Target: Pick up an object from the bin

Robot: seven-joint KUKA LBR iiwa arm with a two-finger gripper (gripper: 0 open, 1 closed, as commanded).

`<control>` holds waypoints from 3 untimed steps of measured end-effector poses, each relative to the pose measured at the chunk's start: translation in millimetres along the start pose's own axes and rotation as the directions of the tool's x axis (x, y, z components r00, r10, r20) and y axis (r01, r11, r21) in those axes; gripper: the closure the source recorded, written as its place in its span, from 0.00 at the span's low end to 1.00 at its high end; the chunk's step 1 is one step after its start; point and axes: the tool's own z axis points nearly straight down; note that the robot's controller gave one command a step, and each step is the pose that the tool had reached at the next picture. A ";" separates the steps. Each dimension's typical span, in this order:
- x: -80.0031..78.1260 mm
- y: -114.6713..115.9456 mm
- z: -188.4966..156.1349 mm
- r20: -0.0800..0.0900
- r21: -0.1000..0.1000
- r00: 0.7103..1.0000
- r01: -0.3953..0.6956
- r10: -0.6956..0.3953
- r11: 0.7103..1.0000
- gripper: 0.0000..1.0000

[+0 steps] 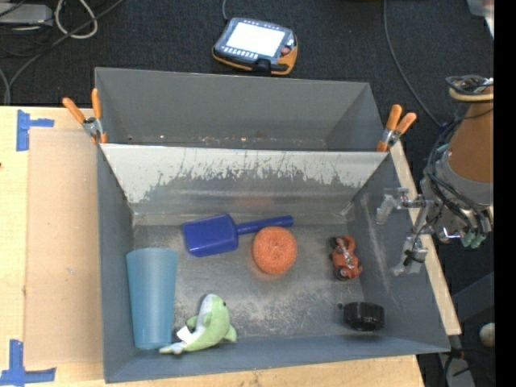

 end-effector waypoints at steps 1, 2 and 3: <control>-1.6 0.8 -3.6 0.007 0.001 1.000 0.004 -0.004 1.000 0.00; -25.2 -6.0 107.4 0.008 0.003 0.980 0.201 -0.201 0.980 0.00; -33.9 -8.6 83.6 0.010 0.009 0.836 0.549 -0.549 0.836 0.00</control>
Offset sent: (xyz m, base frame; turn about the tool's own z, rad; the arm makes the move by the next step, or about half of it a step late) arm 0.0344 -0.0100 -0.1643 -0.3007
